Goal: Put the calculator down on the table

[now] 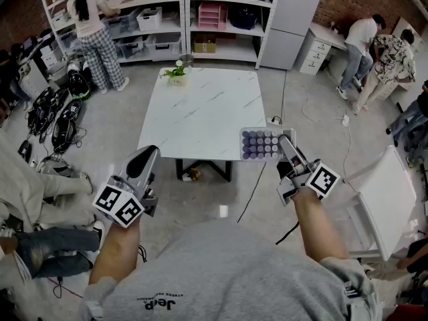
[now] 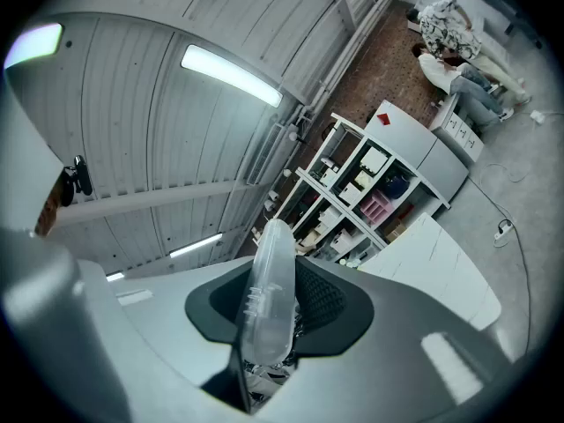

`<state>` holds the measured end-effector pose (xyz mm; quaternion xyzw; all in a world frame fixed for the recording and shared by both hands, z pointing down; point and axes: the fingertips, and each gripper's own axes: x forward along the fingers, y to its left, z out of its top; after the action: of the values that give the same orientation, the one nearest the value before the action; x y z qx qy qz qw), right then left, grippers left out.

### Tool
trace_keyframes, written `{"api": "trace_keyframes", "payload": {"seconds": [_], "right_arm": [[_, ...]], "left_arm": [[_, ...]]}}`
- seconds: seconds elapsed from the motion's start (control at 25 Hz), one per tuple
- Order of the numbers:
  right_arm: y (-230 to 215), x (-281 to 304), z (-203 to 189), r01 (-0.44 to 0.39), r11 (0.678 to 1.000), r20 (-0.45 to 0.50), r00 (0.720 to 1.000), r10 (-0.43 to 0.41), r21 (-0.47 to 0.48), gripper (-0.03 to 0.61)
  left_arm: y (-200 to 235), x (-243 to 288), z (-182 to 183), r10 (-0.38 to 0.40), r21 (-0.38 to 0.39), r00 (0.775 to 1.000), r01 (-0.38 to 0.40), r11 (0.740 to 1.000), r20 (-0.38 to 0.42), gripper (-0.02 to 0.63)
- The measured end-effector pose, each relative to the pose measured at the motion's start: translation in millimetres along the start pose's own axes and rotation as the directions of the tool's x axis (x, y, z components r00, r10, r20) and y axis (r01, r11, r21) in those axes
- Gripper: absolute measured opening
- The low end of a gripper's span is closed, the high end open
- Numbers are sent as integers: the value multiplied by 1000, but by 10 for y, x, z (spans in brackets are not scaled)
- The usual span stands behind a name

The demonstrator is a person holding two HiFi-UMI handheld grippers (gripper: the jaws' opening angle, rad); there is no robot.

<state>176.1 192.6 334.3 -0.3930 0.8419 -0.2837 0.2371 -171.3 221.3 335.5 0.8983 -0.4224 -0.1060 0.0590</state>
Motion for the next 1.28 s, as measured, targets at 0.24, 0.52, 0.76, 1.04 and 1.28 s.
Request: {"api": "trace_keyframes", "payload": {"seconds": [0.24,0.52,0.76,1.04,1.28], "right_arm": [[-36,3,1,-10,1000,3,1000,10,-4,103],[-158,-18,52,-14,1000,8,1000,14,20,103],[-327,-79,205,-21,999,9,1000,21,45,104],[-674,-357,679,-50,997,-9,999,51,65,103],[-941,-454,911,-78,994,-32,996,81,72,104]], "left_arm": [[-22,52,-11,8,-12,1000,-8,1000,-9,89],[-67,170,-57,7,-6,1000,-8,1000,-11,89],[-195,373,-88,14,5,1000,-14,1000,-15,89],[-718,842,-108,52,13,998,-52,999,-16,89],[-986,1052,-205,92,2,996,-92,996,-18,89]]}}
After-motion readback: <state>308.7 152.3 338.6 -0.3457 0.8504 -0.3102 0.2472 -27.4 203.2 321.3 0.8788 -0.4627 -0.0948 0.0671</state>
